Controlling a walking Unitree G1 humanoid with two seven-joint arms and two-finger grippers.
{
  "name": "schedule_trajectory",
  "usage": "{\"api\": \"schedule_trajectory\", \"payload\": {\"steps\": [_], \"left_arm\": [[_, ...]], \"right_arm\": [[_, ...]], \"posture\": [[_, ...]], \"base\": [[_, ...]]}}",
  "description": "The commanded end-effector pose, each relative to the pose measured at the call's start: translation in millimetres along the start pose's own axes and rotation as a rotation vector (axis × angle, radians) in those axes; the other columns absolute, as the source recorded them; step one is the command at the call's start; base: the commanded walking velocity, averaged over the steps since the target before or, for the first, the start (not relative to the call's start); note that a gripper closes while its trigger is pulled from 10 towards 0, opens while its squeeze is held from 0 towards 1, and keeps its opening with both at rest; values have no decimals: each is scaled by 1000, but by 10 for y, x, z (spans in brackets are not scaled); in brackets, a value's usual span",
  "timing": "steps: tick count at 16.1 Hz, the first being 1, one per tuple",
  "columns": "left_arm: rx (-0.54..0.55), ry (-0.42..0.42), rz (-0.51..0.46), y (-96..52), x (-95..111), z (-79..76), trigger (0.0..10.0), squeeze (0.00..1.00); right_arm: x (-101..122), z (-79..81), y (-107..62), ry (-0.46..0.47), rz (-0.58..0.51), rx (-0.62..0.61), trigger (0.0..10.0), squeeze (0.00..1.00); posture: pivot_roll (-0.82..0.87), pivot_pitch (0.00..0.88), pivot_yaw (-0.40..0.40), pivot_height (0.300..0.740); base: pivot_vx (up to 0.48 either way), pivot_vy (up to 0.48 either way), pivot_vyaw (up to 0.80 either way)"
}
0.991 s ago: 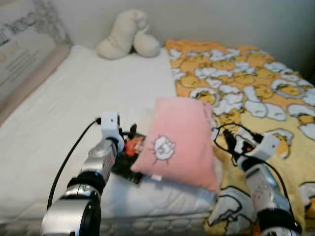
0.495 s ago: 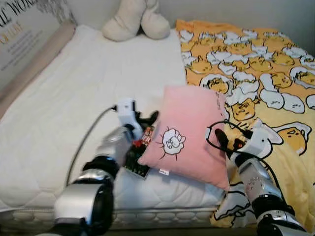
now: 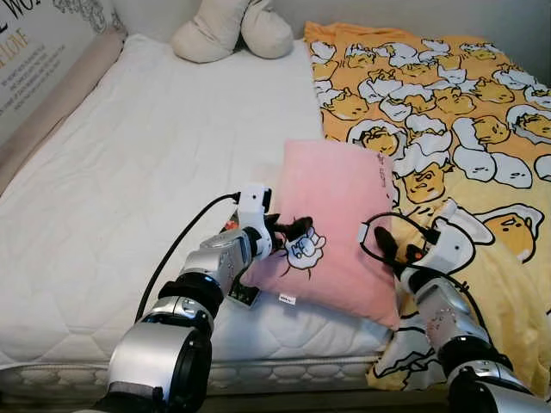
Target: Clean up the room
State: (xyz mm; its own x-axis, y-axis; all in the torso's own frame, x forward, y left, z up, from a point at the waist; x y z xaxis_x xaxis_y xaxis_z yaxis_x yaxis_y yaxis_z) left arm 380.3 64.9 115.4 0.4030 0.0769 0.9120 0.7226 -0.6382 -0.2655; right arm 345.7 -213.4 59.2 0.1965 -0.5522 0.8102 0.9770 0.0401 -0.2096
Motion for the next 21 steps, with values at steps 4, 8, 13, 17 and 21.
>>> {"api": "schedule_trajectory", "payload": {"steps": [4,8,13,17,21], "left_arm": [[-40,7,110,66,-351,-170,10000,0],[23,33,194,96,-670,-267,3490,0],[126,16,172,77,-659,-170,0,0],[234,39,91,54,-525,-46,0,0],[172,102,110,87,-583,-146,0,0]], "right_arm": [[-135,129,61,65,37,0,10000,0],[-315,217,65,53,101,-1,3647,0],[-417,173,34,80,142,-37,0,0],[-457,100,-5,12,182,-51,0,0],[-590,24,-79,-44,248,-70,0,0]], "posture": [[142,140,14,740],[139,141,10,740],[132,143,7,740],[119,131,2,740],[99,137,10,740]], "base": [[0,0,0],[0,0,0],[0,0,0],[0,0,0],[0,0,0]]}}
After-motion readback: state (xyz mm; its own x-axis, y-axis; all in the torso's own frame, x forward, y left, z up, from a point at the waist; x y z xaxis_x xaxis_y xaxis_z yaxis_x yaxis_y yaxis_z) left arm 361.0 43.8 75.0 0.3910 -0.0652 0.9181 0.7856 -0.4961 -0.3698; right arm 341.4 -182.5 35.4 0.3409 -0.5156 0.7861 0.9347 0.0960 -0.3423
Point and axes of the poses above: a point about 5 cm out from each wrist's last joint towards the gripper, its own y axis pointing out of the wrist towards the gripper, its own x axis along the axis of the wrist's last joint, z = x × y, the point moved 1 cm from there along y, pointing out of the wrist towards the gripper, and after that the axes turned 4 degrees about y, right-handed, at the moved point
